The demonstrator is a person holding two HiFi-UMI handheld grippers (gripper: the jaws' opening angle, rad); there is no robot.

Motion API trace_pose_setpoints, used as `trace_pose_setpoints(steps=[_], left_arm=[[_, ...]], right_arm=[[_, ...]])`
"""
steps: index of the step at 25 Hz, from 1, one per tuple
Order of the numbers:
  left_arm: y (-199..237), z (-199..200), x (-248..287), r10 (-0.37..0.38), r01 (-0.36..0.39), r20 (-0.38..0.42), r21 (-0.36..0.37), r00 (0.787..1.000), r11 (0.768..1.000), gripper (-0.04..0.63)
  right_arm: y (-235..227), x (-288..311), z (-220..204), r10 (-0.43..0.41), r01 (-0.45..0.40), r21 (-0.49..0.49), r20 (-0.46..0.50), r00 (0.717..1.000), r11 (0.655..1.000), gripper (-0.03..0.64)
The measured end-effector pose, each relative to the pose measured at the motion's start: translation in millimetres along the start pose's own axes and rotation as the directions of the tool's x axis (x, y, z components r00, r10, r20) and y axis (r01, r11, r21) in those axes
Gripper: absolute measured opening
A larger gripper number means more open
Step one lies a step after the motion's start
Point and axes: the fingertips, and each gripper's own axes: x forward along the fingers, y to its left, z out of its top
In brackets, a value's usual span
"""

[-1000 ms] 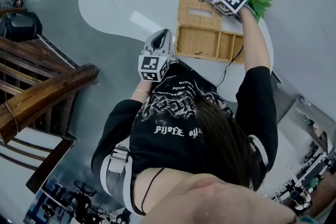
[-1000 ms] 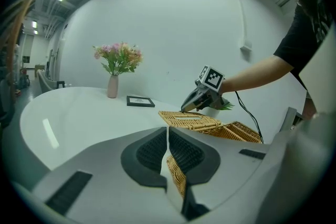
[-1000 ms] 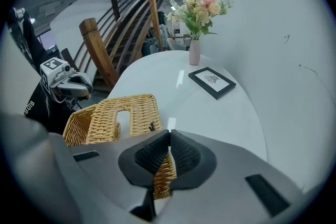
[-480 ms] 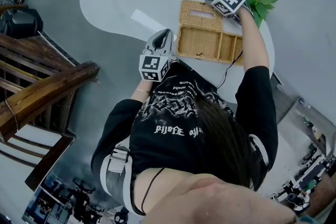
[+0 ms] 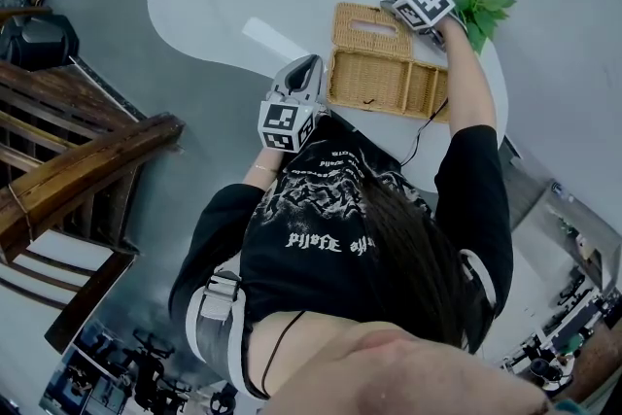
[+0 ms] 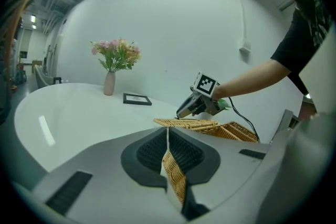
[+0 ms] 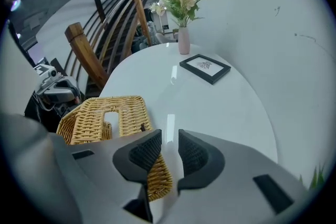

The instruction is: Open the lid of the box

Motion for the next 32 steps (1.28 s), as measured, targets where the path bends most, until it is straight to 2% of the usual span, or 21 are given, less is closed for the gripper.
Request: trace_pose_setpoints(steps=[4, 7, 10, 13, 16, 20, 23, 28, 32], left_arm=[[2.2, 0.1, 0.2, 0.004, -0.004, 0.003, 0.004, 1.000, 1.000, 0.029], [1.3, 3.7, 0.5, 0.001, -0.001, 0.015, 0.005, 1.000, 1.000, 0.029], [0.8, 9.2, -1.2, -0.005, 0.005, 0.028, 0.004, 1.000, 1.000, 0.029], [-0.2, 15.1, -2.5, -0.011, 0.011, 0.047, 0.006, 0.999, 1.000, 0.029], [-2.6, 20.7, -2.0, -0.016, 0.015, 0.060, 0.018, 0.998, 1.000, 0.029], [-4.4, 25.4, -3.8, 0.004, -0.006, 0.060, 0.041, 0.998, 0.999, 0.029], [-9.6, 30.5, -5.0, -0.009, 0.005, 0.071, 0.047, 0.997, 0.999, 0.029], [-18.5, 38.6, -7.3, -0.035, 0.029, 0.097, 0.058, 0.995, 0.998, 0.029], [-24.4, 41.7, -10.8, -0.047, 0.040, 0.111, 0.066, 0.993, 0.997, 0.029]], right_arm=[[-10.3, -15.6, 29.4, -0.067, 0.055, 0.081, 0.161, 0.985, 0.995, 0.132], [-8.0, -37.3, 54.2, -0.098, 0.081, 0.073, 0.270, 0.958, 0.994, 0.144], [1.0, -60.6, 68.5, -0.127, 0.110, 0.069, 0.335, 0.934, 0.992, 0.154], [9.5, -80.9, 70.7, -0.154, 0.112, 0.130, 0.384, 0.910, 0.985, 0.173], [14.7, -106.2, 68.6, -0.213, 0.129, 0.211, 0.452, 0.866, 0.969, 0.173], [23.8, -136.0, 54.5, -0.316, 0.182, 0.302, 0.489, 0.813, 0.936, 0.173], [39.1, -155.1, 41.1, -0.370, 0.211, 0.342, 0.515, 0.773, 0.916, 0.173], [60.0, -177.3, 14.2, -0.508, 0.321, 0.412, 0.512, 0.693, 0.853, 0.172], [79.7, -185.4, 0.5, -0.550, 0.344, 0.443, 0.520, 0.654, 0.828, 0.172]])
